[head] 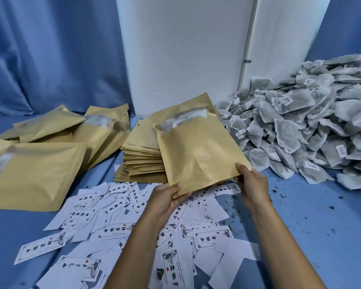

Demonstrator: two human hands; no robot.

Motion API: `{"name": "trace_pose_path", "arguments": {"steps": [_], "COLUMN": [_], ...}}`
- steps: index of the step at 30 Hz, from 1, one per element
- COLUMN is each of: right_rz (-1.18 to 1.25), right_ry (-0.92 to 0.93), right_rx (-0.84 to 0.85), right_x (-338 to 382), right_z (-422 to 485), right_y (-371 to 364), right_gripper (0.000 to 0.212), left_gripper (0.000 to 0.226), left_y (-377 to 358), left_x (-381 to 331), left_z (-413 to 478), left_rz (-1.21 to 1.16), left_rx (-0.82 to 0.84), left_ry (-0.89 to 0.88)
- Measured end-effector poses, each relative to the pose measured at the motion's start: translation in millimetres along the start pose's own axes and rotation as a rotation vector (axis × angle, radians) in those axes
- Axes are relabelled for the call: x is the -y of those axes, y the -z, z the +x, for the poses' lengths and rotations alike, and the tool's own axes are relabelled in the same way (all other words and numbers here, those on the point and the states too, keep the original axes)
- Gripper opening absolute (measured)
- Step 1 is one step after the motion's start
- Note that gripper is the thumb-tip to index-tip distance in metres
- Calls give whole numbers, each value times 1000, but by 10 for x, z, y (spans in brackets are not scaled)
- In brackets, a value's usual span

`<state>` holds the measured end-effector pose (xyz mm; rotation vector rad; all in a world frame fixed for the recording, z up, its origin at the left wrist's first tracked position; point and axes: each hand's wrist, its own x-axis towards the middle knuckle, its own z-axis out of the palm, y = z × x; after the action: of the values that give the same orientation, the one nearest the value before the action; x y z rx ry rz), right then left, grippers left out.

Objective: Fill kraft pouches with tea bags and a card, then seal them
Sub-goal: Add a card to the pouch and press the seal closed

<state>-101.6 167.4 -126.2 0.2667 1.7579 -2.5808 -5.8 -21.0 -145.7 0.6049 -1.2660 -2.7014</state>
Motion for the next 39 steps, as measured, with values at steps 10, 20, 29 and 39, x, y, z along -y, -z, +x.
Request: {"name": "trace_pose_path", "arguments": {"steps": [10, 20, 29, 39], "right_rz": [23, 1, -208, -197], "right_ry": [-25, -59, 1, 17], "right_rx": [46, 118, 63, 160], "right_x": [-53, -164, -233, -297], "right_z": [-105, -155, -192, -236], "right_y": [-64, -83, -154, -157], "right_gripper": [9, 5, 62, 22], "left_gripper": [8, 8, 7, 8], "left_y": [-15, -34, -119, -130], "left_x": [7, 59, 90, 103], "left_z": [-35, -20, -41, -62], "left_rz": [118, 183, 153, 164], "left_rx": [-16, -13, -26, 11], "left_ry": [-97, -125, -115, -138]}}
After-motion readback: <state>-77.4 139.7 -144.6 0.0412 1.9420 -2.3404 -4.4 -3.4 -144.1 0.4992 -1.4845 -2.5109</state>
